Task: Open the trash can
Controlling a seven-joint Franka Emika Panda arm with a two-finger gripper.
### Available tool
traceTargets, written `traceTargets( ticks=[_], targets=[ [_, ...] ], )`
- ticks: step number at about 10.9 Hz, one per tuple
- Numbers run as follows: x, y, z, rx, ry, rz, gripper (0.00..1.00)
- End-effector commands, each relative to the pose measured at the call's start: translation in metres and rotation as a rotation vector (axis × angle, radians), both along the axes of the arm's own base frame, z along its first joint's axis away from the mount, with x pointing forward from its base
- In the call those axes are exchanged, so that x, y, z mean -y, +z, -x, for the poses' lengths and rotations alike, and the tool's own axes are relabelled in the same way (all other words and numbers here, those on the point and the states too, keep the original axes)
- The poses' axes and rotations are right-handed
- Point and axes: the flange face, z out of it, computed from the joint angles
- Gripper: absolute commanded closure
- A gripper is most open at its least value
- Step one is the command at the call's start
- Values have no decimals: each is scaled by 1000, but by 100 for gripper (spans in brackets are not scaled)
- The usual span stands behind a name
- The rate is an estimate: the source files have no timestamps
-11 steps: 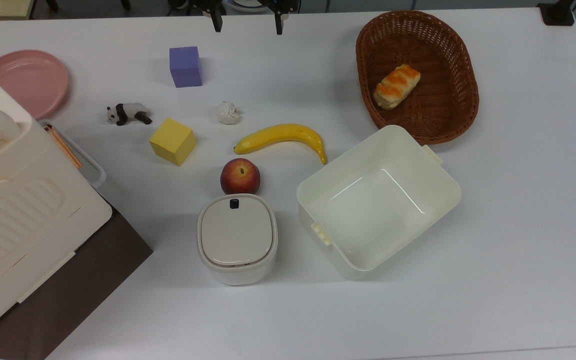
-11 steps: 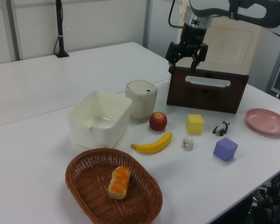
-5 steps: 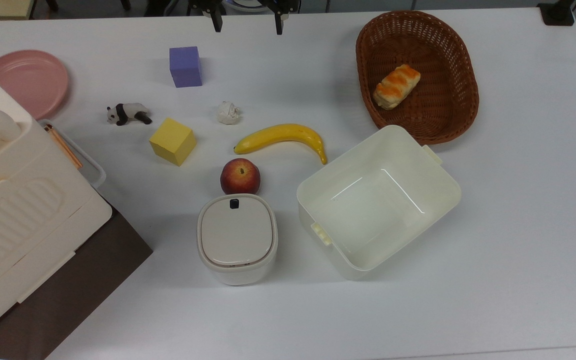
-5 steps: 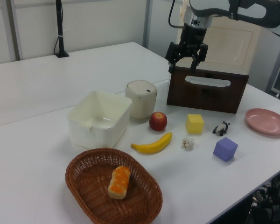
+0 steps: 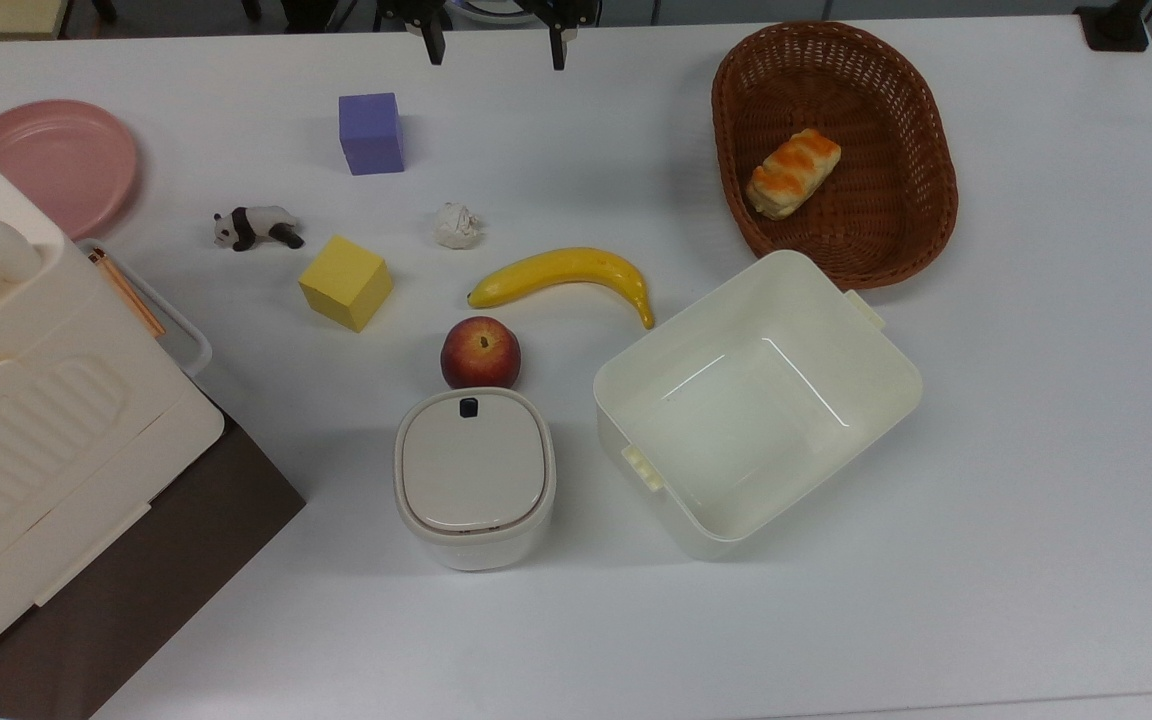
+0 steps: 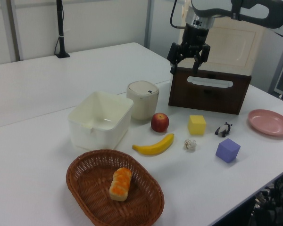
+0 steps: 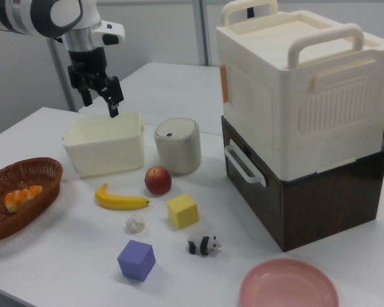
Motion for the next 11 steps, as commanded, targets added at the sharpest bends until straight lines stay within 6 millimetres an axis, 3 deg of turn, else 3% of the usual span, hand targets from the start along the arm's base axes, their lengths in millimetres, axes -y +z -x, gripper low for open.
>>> traceTargets(
  ticks=[1,3,4,5,6,11],
  targets=[
    [-1,-8,3,-4,5,-21,0],
    [0,-6,4,-3,4,-23,0],
    [1,-5,4,-2,4,-23,32],
    [2,-5,4,-1,5,-23,75],
    [5,-5,3,5,9,-24,100],
    [5,-5,2,11,9,-26,100]
  ],
)
